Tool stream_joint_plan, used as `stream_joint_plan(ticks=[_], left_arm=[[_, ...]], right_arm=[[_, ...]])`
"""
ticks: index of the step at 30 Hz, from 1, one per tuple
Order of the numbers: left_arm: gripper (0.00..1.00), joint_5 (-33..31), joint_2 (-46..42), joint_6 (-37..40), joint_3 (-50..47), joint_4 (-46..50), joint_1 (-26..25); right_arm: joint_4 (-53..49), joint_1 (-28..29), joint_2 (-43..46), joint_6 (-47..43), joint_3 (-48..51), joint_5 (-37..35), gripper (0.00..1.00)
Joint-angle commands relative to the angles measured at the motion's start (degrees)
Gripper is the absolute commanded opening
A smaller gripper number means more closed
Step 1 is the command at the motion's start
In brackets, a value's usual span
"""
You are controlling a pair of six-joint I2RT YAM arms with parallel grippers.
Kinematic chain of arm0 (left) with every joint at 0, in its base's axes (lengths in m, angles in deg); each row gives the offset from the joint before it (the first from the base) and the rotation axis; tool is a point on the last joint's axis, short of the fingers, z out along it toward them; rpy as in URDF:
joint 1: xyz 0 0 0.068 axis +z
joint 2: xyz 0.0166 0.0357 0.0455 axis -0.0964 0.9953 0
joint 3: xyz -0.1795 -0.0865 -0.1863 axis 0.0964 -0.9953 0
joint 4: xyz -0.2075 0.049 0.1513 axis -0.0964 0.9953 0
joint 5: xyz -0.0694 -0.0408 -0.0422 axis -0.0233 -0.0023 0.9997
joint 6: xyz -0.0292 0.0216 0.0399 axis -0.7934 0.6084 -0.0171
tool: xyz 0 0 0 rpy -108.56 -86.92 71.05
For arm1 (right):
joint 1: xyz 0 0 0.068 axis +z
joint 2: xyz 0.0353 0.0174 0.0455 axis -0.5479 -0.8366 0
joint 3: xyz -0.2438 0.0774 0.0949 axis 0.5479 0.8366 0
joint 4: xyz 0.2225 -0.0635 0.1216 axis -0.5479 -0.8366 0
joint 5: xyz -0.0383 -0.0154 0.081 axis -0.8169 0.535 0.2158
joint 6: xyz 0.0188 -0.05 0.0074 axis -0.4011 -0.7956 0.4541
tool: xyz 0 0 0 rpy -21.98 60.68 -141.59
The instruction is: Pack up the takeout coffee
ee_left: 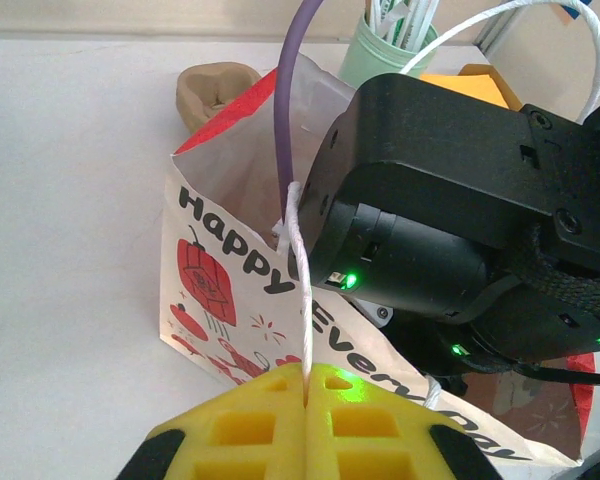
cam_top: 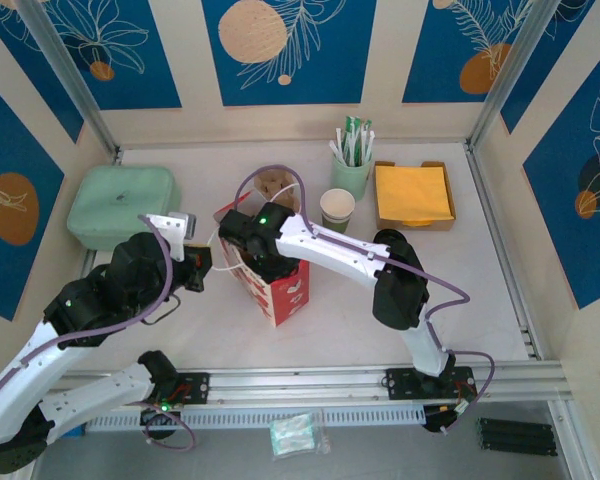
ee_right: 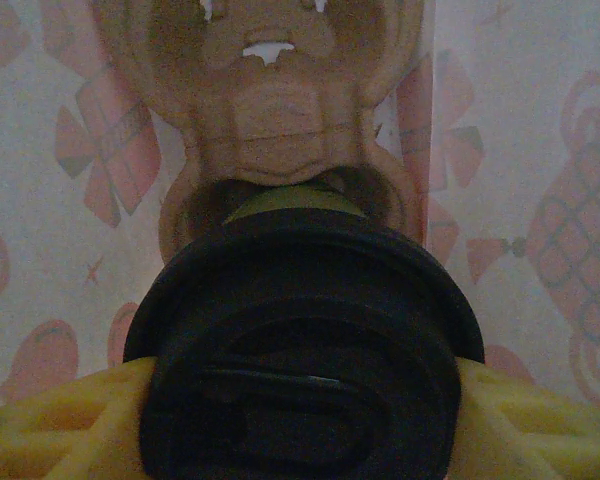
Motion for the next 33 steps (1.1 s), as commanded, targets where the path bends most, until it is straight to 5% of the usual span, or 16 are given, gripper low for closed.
stream_joint_plan(ticks=[1,33], left_arm=[[0.0,0.7,0.2,-0.5,-0.2,-1.0,0.5],[0.0,0.8,0.6,-0.4,0.4,-1.0,0.6]], right_arm=[[0.4,-0.6,-1.4,0.9,2.3,0.6,0.61],[-0.6,-0.5,1.5,0.2,-1.1,0.9,0.86]])
